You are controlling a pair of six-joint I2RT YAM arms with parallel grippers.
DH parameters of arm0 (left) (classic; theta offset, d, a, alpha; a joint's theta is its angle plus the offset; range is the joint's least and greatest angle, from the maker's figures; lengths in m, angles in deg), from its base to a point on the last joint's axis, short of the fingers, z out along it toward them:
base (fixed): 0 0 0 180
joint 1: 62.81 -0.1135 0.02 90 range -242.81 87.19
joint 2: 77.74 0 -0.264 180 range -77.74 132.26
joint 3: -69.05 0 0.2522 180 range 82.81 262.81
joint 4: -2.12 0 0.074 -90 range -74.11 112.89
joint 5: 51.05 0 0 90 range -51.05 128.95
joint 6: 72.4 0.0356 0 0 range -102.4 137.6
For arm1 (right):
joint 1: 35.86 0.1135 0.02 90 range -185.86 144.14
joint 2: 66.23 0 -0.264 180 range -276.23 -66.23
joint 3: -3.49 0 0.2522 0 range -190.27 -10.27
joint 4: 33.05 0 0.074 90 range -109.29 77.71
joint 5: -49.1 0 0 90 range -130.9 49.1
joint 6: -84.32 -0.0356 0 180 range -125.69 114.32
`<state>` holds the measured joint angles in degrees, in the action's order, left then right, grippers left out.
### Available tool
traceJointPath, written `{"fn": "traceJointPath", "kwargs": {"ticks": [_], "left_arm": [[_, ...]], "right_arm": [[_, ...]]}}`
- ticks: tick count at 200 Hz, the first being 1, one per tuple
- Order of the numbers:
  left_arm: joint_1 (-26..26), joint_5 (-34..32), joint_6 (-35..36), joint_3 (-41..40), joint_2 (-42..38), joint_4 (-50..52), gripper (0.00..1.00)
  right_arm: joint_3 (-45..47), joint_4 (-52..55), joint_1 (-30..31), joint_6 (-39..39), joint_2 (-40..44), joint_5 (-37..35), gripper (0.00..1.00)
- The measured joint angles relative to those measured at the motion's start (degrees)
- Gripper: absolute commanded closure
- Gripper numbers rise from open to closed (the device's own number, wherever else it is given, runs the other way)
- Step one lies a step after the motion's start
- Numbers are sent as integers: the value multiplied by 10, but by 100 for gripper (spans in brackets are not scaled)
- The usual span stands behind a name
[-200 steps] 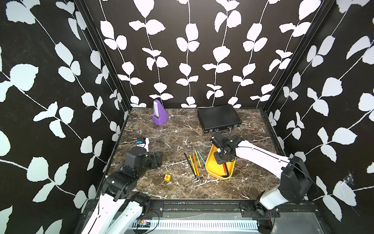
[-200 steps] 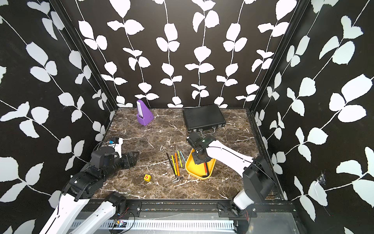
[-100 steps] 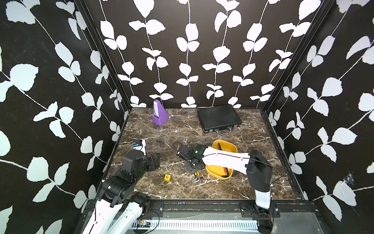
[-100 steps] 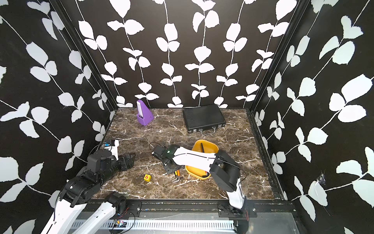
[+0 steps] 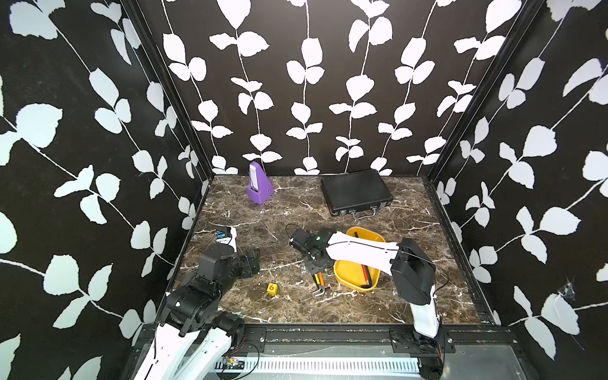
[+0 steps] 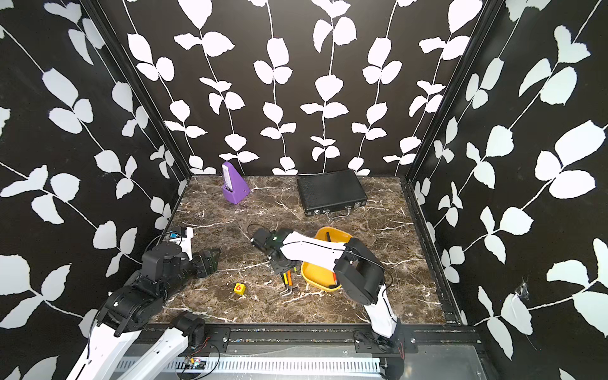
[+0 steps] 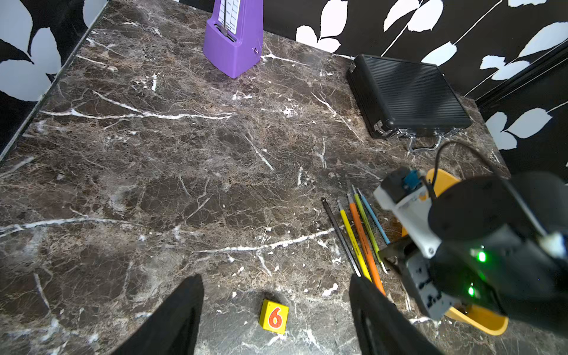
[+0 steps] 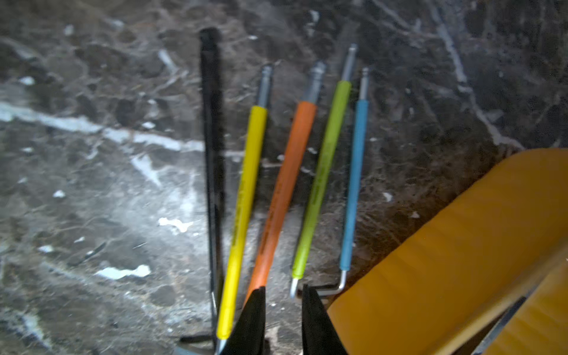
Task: Put the hex key on the desktop into the storage box
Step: Adjust the storage box at the center of the board.
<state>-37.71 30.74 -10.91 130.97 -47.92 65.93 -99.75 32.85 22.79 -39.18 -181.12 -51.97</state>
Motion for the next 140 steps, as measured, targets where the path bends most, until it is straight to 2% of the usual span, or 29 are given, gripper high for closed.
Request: {"fn": "traceJointPath", "kwargs": {"ticks": [26, 73, 106, 140], "left_arm": [[0, 0, 0, 0, 0, 0, 24], [0, 0, 0, 0, 0, 0, 24], [0, 0, 0, 0, 0, 0, 24], [0, 0, 0, 0, 4, 0, 24]], "right_arm": [[1, 1, -22, 3, 1, -1, 79], [36, -6, -16, -7, 12, 0, 82], [89, -6, -17, -14, 43, 1, 82], [95, -6, -12, -17, 77, 1, 79]]}}
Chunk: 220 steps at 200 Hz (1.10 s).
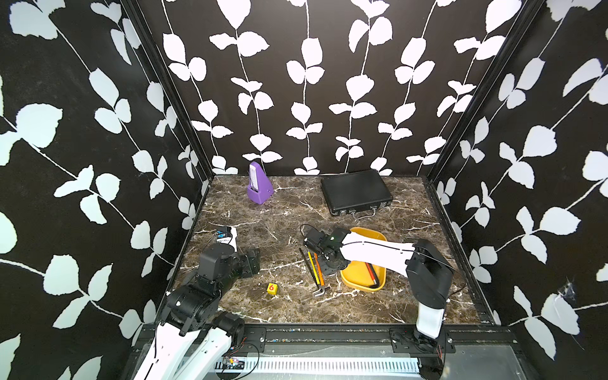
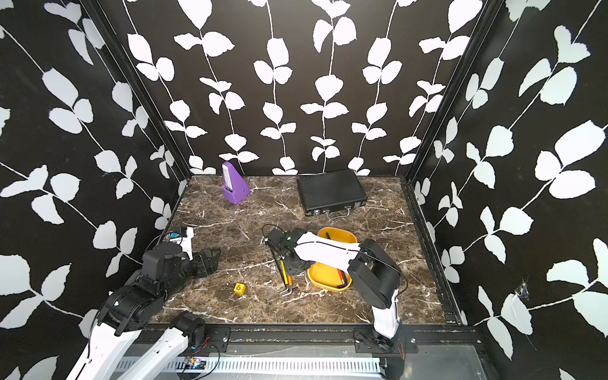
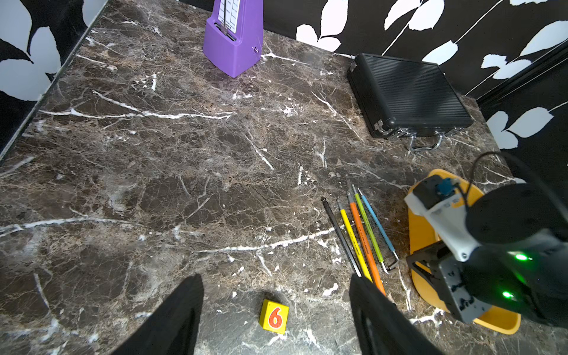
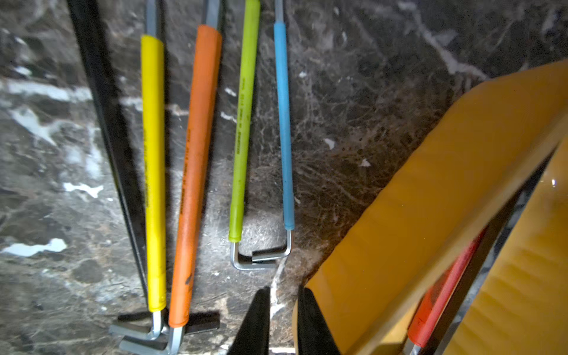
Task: Put the hex key on the desktop into the storage box
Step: Adjust the storage box at the center of the board, then pick up the Allen key from the center of the board.
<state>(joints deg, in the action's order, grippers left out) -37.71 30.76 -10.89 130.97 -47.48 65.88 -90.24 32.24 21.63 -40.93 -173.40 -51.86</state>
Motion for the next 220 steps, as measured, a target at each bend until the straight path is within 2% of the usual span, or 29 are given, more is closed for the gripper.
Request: {"fn": "traceJointPath", "kwargs": {"ticks": [72, 220], "left_arm": [[0, 0, 0, 0, 1, 0, 24], [0, 0, 0, 0, -4, 3, 24]], "right_arm": [[-99, -1, 68, 9, -75, 22, 78], [-139, 0, 60, 9, -160, 44, 78]]}}
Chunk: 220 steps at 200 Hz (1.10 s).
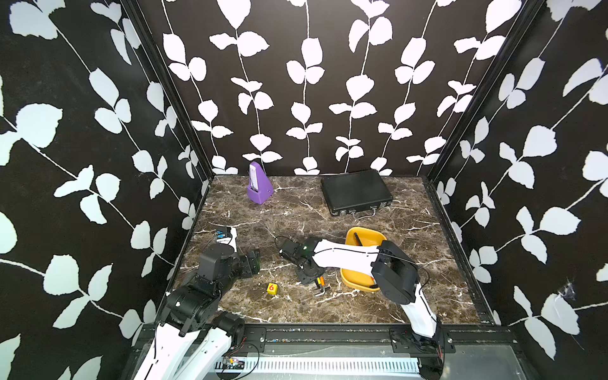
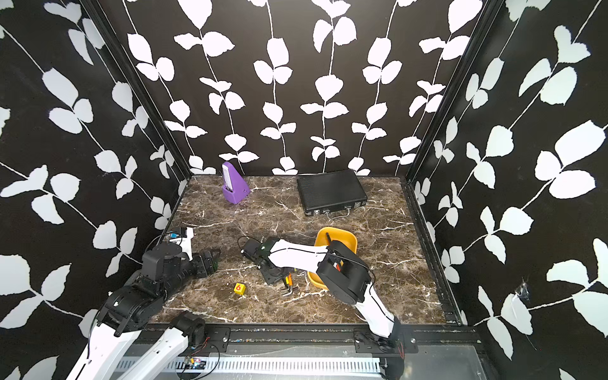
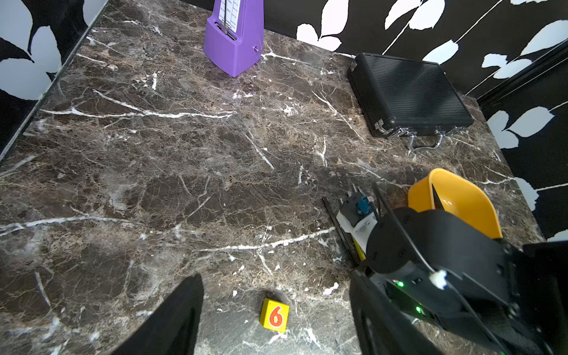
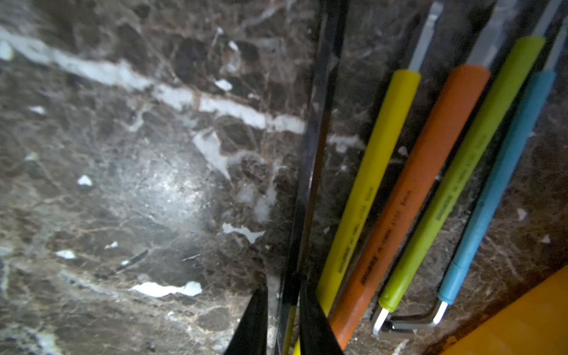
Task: Put the hex key on the desktop into the storage box
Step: Pick up the Allen key from the center of the board.
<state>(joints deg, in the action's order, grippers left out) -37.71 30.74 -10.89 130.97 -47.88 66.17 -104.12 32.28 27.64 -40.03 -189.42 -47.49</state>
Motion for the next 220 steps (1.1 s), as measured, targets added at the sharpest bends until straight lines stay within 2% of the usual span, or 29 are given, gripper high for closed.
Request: {"fn": "traceJointPath", "kwargs": {"ticks": [57, 79, 118, 220], "left_arm": [[0, 0, 0, 0, 0, 0, 24], [0, 0, 0, 0, 1, 0, 24], [0, 0, 0, 0, 7, -1, 24], [0, 5, -4, -2, 16, -9, 24]], "right_arm": [[-13, 7, -5, -1, -13, 9, 80], [-14, 5, -11, -2, -14, 24, 85], [-10, 0, -19, -13, -11, 46, 100], [50, -66, -40, -63, 28, 96, 100]]}}
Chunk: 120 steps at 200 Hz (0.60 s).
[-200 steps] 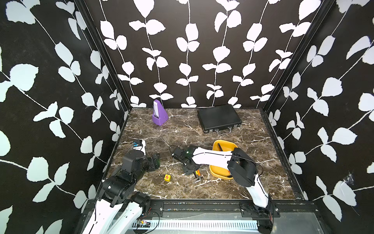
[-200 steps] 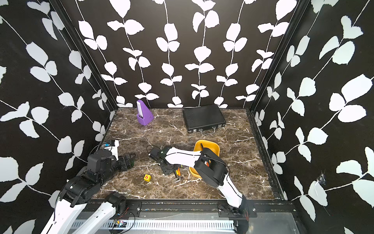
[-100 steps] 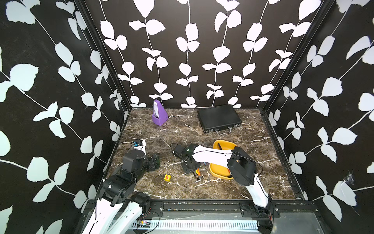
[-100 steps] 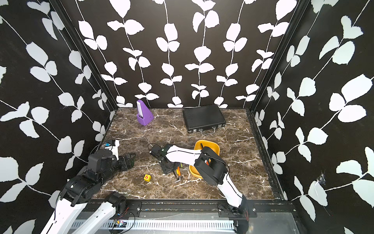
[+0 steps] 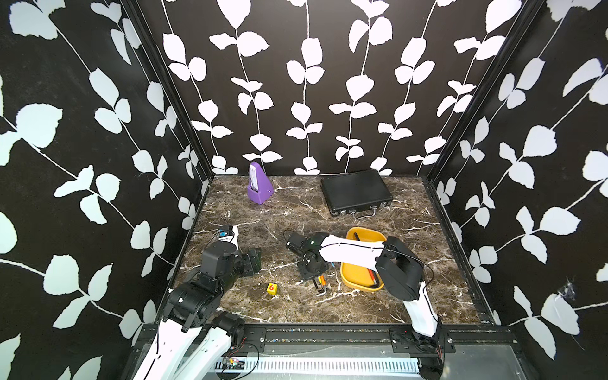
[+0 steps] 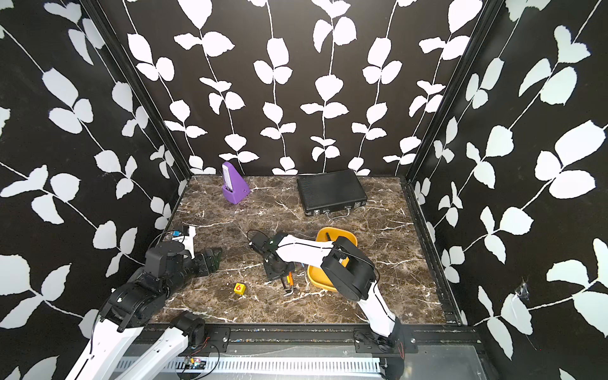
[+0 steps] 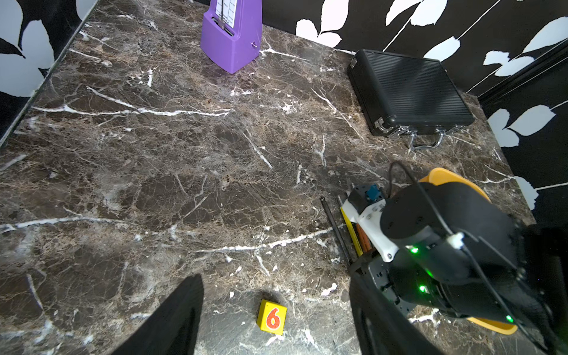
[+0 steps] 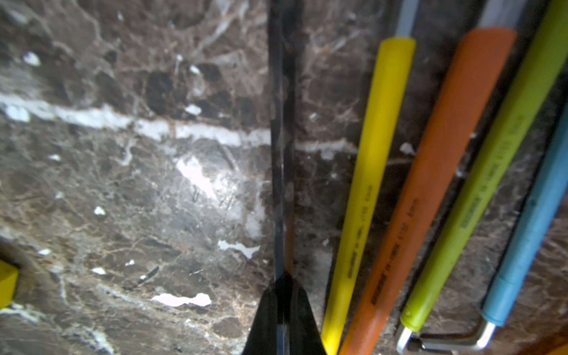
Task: Put the hex key on the desktop into the storage box
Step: Pick up the Allen key from the center of the board.
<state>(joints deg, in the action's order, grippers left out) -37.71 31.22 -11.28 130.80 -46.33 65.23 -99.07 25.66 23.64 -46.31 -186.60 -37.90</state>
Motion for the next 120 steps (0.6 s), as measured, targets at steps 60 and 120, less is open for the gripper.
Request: {"fn": "traceJointPath", "kwargs": {"ticks": [60, 120], "left_arm": [[0, 2, -1, -1, 0, 0, 24], [0, 2, -1, -1, 0, 0, 24]], "right_arm": [[13, -43, -13, -27, 9, 37, 100], [13, -82, -15, -54, 9, 76, 100]]}}
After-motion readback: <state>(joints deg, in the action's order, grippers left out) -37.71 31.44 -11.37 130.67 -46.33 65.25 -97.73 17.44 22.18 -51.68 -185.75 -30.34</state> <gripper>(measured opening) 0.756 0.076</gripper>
